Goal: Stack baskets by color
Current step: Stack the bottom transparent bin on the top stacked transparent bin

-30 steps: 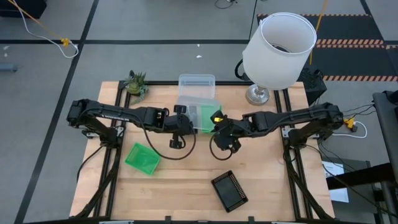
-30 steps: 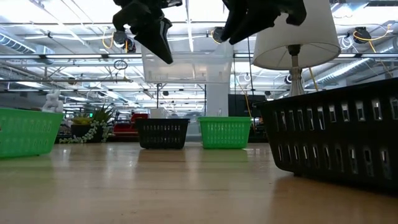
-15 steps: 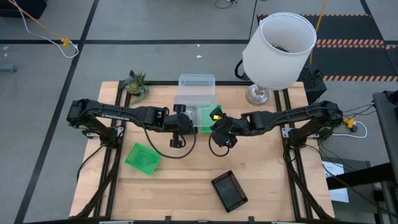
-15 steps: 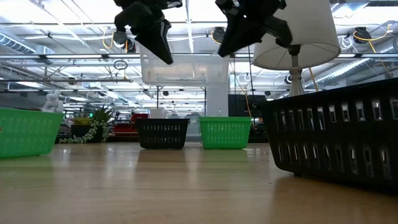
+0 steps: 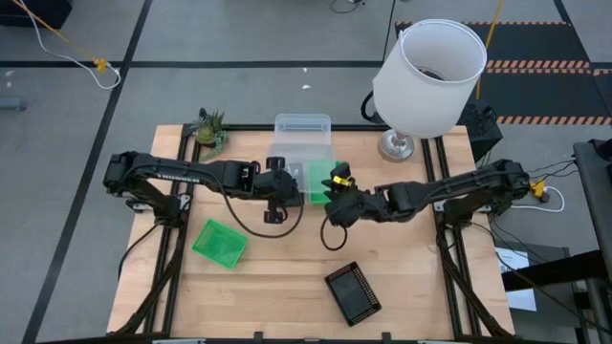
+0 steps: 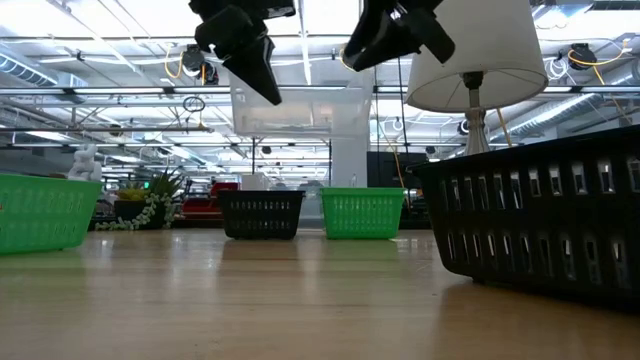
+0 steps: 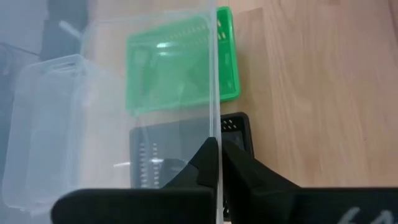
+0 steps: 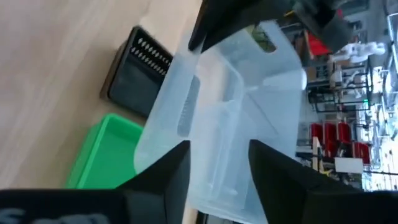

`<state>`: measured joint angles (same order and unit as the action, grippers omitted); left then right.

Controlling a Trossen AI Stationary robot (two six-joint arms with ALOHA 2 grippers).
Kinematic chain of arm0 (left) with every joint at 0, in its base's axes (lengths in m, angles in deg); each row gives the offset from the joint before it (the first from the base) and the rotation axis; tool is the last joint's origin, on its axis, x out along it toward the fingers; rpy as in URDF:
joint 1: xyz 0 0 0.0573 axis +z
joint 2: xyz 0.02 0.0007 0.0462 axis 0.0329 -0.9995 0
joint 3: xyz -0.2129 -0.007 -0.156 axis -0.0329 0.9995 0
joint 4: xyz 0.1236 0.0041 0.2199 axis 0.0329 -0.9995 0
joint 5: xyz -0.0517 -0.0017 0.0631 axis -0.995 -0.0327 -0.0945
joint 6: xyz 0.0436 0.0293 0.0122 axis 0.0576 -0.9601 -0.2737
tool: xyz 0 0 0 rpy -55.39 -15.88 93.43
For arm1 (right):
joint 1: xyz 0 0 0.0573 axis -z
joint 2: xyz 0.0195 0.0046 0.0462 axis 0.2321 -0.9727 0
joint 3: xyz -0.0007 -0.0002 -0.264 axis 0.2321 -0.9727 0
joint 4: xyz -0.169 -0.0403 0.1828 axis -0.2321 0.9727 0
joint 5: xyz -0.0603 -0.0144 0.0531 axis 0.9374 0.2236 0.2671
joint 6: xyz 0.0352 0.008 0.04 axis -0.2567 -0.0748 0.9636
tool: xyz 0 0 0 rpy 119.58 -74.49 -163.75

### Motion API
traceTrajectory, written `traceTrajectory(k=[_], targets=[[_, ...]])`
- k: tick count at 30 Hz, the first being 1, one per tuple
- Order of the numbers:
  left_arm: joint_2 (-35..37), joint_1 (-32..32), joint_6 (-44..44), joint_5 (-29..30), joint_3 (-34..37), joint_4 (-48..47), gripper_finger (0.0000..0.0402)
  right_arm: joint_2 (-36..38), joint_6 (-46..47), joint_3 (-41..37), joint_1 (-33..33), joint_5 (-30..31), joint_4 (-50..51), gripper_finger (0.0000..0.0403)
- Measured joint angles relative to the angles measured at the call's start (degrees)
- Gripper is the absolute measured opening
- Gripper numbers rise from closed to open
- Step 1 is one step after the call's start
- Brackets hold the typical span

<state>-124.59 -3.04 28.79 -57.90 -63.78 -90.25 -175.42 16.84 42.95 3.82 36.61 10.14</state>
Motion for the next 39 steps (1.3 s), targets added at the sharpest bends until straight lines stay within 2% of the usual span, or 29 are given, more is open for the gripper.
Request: traceTrajectory(k=[5,9,12,26,35,39], targets=[[0.0,-0.1,0.1,0.38,0.0,1.28,0.0011,0.04,3.86,0.0,1.44,-3.11,0.61,0.015],[0.0,0.01,0.28,2.4,0.0,3.87,0.0012,0.04,10.05,0.0,2.11,-2.47,-1.0,0.0126],[0.0,0.29,-0.14,3.67,0.0,7.69,0.0005,-0.41,15.29,0.0,2.52,0.34,-5.3,0.0112],[0.0,1.69,-0.81,5.18,0.09,10.27,0.0014,-2.54,14.24,0.5,3.93,-1.41,-6.27,0.0107],[0.0,1.84,-1.78,5.02,0.09,10.01,0.0012,-2.51,14.1,0.38,5.79,-1.71,-6.17,0.0124],[0.0,1.78,-1.95,4.88,0.09,10.08,0.0016,-2.51,12.88,-0.79,6.92,-3.31,-6.15,0.011]])
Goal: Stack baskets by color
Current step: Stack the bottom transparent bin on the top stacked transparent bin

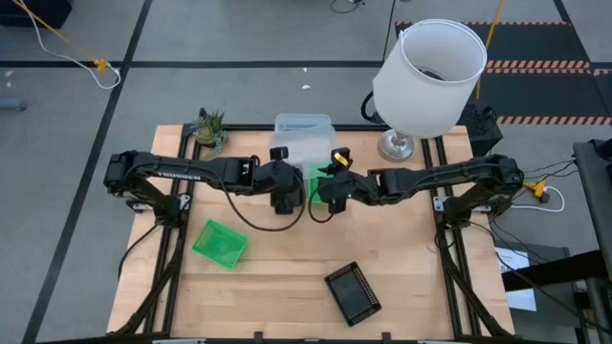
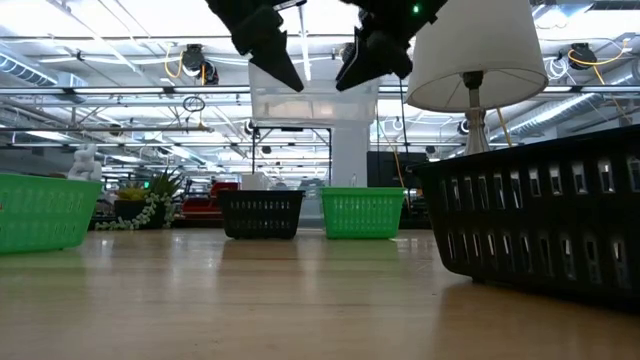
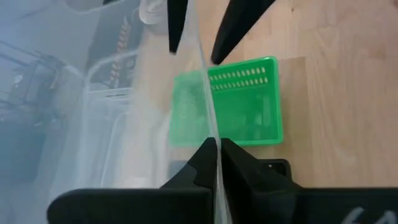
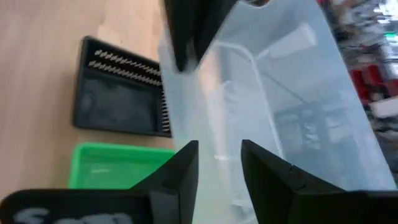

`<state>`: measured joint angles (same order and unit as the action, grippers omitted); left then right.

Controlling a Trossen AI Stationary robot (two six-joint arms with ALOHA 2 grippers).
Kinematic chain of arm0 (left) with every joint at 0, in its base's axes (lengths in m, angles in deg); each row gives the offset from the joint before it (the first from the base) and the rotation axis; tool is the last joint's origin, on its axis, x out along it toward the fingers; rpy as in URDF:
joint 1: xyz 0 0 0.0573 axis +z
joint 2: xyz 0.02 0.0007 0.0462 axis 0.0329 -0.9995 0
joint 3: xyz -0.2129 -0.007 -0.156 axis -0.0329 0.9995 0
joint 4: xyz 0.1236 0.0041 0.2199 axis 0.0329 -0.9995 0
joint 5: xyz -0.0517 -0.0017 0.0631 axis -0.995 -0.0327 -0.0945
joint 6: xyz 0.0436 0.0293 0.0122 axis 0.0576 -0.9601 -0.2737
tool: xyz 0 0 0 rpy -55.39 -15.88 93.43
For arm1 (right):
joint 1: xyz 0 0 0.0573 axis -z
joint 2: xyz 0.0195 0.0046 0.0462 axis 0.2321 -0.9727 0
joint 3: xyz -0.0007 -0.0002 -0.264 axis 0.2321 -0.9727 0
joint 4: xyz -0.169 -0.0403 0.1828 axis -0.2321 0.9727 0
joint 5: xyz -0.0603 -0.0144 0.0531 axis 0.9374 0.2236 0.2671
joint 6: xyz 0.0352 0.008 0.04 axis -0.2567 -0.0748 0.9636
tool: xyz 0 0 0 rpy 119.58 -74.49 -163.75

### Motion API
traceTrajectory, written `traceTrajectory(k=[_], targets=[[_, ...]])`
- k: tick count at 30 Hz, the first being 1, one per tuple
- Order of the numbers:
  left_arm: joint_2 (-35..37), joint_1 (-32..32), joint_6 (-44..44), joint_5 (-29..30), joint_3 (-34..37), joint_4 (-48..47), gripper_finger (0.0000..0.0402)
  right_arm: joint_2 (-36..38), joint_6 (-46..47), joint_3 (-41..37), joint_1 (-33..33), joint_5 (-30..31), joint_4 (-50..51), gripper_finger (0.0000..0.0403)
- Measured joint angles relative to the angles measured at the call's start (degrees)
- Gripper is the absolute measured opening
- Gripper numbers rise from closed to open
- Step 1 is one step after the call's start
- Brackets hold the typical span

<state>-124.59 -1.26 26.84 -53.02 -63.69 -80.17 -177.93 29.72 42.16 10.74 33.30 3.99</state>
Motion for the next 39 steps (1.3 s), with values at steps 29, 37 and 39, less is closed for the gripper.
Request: traceTrajectory(k=[29,37,39], targets=[[2.41,0.9,-2.6,11.13,-0.09,8.42,0.0234,-0.02,-4.16,-2.05,12.54,-13.96,-3.98,0.0001],[11.69,1.73,5.63,13.53,0.09,-0.94,0.0231,-0.02,-4.43,-1.88,16.43,-18.01,-6.67,0.0001],[13.86,2.6,7.12,13.65,1.71,-2.54,0.0218,-0.02,-4.66,-0.44,17.27,-19.43,-6.49,0.0001]])
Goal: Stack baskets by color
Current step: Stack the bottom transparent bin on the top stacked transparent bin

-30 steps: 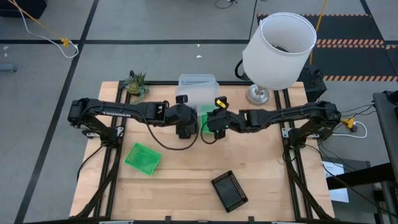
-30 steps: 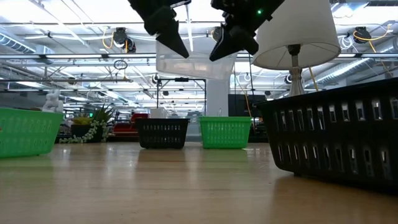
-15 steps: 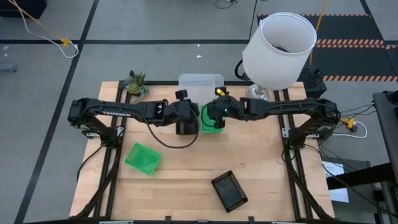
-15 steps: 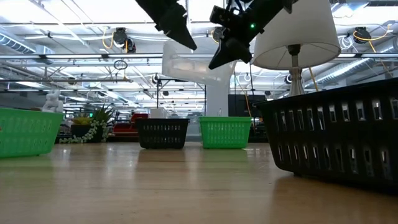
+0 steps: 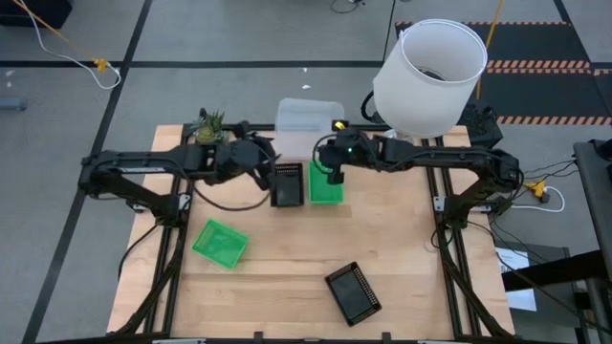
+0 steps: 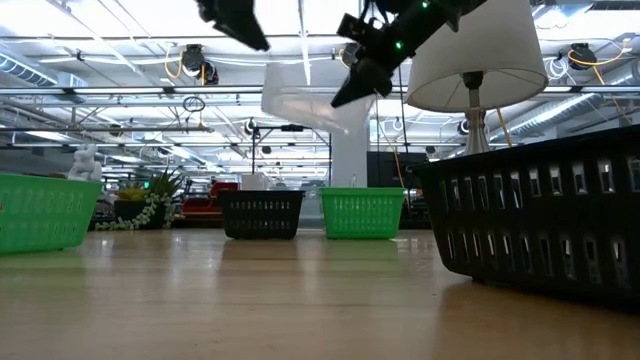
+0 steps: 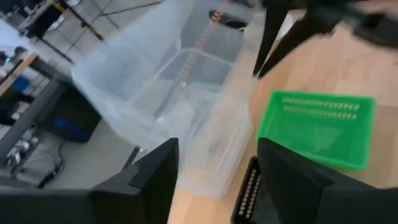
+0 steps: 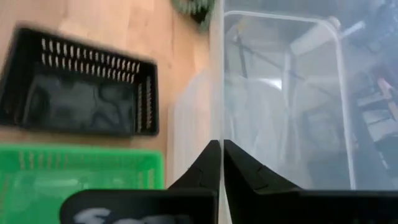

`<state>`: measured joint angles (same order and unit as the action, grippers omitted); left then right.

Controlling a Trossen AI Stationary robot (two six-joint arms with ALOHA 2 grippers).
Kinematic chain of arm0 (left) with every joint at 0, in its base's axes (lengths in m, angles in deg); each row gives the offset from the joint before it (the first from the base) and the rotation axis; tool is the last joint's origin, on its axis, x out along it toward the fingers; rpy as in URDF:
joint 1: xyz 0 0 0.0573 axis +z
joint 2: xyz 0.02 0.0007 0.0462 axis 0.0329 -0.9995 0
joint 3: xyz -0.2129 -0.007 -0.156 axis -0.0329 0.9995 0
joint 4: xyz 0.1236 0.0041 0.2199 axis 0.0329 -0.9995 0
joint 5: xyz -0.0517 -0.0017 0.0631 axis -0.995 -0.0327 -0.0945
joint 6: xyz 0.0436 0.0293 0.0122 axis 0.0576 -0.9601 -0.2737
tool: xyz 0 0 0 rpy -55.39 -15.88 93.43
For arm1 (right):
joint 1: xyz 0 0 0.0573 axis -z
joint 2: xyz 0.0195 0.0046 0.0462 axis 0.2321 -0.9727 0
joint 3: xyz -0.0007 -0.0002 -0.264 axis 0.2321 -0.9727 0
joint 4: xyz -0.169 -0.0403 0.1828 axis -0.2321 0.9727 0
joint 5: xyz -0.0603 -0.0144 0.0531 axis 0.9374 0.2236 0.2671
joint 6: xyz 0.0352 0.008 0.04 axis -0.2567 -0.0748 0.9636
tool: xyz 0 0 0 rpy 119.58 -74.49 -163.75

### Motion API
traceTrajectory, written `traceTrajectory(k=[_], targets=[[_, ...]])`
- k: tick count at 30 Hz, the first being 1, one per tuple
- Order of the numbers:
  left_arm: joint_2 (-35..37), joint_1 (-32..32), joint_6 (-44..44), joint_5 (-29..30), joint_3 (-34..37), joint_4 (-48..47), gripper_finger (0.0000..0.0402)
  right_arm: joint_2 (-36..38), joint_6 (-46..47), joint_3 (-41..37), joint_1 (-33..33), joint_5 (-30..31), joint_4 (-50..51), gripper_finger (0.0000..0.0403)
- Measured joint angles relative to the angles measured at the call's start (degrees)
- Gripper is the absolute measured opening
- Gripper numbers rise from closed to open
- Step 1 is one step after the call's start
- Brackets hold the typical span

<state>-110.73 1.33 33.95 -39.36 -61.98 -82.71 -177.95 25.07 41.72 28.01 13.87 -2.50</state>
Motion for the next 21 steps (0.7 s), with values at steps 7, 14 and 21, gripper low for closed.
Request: traceTrajectory(k=[7,14,21], targets=[[10.33,8.07,-0.08,0.26,13.8,7.29,0.0174,0.0,-1.53,5.22,2.93,-2.98,1.94,0.0],[17.37,16.96,-4.94,-12.96,23.93,17.25,0.0149,-2.13,-0.98,11.36,7.8,-8.84,4.68,0.0],[18.29,20.65,-5.45,-15.88,24.98,17.82,0.0145,-12.07,-0.04,18.07,9.98,-11.82,9.19,0.0]])
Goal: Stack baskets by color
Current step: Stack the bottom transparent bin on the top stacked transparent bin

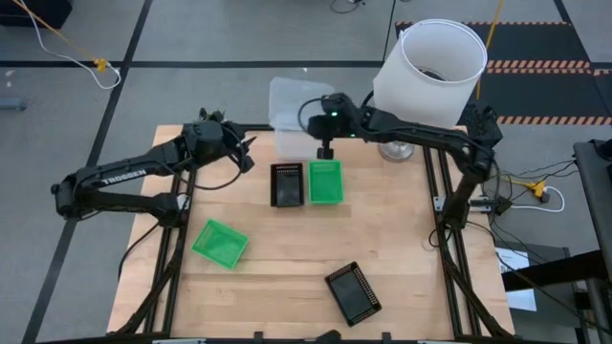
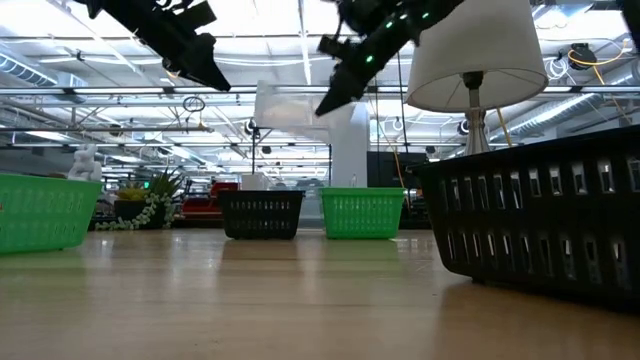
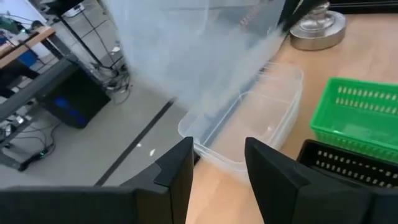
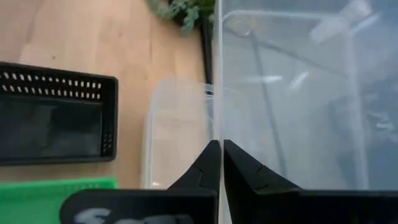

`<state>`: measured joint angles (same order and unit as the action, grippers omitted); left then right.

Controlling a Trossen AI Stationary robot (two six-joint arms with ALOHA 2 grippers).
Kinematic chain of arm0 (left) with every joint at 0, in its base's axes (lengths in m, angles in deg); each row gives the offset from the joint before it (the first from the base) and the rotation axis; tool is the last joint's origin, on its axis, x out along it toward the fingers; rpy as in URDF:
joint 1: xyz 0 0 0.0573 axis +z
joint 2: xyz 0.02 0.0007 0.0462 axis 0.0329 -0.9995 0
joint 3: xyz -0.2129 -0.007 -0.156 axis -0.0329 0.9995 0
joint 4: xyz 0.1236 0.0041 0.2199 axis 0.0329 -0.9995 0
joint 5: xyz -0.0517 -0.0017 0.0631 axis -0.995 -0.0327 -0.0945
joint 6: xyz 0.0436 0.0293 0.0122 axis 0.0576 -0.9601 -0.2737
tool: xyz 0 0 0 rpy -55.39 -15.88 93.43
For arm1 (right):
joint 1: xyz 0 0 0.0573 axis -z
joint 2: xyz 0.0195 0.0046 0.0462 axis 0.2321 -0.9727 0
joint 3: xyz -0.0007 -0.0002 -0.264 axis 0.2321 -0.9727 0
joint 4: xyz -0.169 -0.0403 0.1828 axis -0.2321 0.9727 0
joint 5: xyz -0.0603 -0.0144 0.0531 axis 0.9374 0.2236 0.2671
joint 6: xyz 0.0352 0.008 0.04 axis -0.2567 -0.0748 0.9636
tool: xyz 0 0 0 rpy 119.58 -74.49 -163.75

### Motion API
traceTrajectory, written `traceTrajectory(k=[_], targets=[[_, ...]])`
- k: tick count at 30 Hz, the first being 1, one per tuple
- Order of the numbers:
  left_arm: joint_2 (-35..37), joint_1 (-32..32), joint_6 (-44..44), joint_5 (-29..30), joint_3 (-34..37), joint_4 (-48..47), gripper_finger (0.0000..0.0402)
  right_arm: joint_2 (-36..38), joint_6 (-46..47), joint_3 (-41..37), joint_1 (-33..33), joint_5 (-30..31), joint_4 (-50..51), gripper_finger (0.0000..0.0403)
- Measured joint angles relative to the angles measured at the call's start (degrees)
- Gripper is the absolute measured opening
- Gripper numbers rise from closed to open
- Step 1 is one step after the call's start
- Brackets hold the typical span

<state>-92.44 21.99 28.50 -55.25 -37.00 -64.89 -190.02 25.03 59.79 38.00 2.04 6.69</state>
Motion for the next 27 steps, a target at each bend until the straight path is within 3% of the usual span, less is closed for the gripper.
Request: traceTrajectory(k=[7,15,27], targets=[[0.0,0.5,0.02,-1.26,0.0,-0.79,0.0145,-6.47,-1.24,4.65,-1.0,-0.07,3.63,0.0],[0.0,0.6,-0.13,-1.26,0.0,-0.99,0.0145,-6.68,-3.51,4.83,-1.58,-1.25,9.89,0.0],[0.0,0.6,0.04,-1.37,0.0,-0.03,0.0145,-6.76,-2.62,4.8,-0.09,-2.77,10.6,0.0]])
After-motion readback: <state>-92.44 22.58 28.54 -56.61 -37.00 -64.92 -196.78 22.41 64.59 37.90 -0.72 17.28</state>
